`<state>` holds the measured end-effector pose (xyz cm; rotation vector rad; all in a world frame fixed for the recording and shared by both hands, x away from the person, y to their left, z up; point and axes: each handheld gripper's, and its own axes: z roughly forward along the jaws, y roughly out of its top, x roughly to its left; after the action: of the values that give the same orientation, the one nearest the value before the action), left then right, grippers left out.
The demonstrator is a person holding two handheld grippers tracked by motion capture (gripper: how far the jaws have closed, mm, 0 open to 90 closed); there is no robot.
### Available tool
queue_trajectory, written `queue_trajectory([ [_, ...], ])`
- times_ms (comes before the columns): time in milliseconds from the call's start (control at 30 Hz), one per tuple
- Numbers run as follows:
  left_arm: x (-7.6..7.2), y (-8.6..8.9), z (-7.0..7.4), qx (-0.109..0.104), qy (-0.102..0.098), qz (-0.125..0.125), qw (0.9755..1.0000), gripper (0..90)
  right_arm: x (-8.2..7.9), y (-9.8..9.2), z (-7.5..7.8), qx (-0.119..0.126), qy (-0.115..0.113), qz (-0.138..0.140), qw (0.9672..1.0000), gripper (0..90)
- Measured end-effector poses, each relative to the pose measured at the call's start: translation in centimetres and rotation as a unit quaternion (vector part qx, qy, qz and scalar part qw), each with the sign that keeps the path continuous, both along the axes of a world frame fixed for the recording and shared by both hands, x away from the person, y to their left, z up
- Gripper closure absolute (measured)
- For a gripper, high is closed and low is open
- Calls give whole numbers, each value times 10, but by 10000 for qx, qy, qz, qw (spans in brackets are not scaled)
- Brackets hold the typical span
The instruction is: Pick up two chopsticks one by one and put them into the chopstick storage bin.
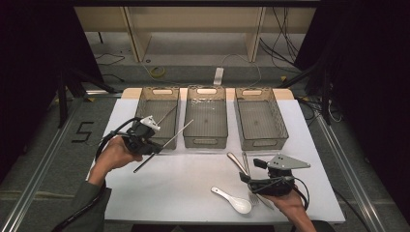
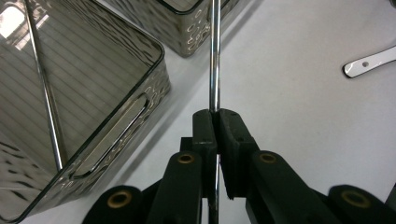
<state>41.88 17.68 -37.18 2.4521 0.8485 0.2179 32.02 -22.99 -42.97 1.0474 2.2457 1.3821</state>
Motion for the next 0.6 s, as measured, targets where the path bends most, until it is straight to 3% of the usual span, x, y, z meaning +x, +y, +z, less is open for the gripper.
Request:
queue_trajectory([
  [267,10,14,7,-229,-129,379,9989,851,0,-1,0,-9,4,-35,10000,275],
  [400,18,24,14,-448,-214,654,9966,851,0,-1,0,-1,15,-28,10000,275],
  [600,33,29,22,-501,-348,940,9937,851,0,-1,-1,15,25,-25,10000,275],
])
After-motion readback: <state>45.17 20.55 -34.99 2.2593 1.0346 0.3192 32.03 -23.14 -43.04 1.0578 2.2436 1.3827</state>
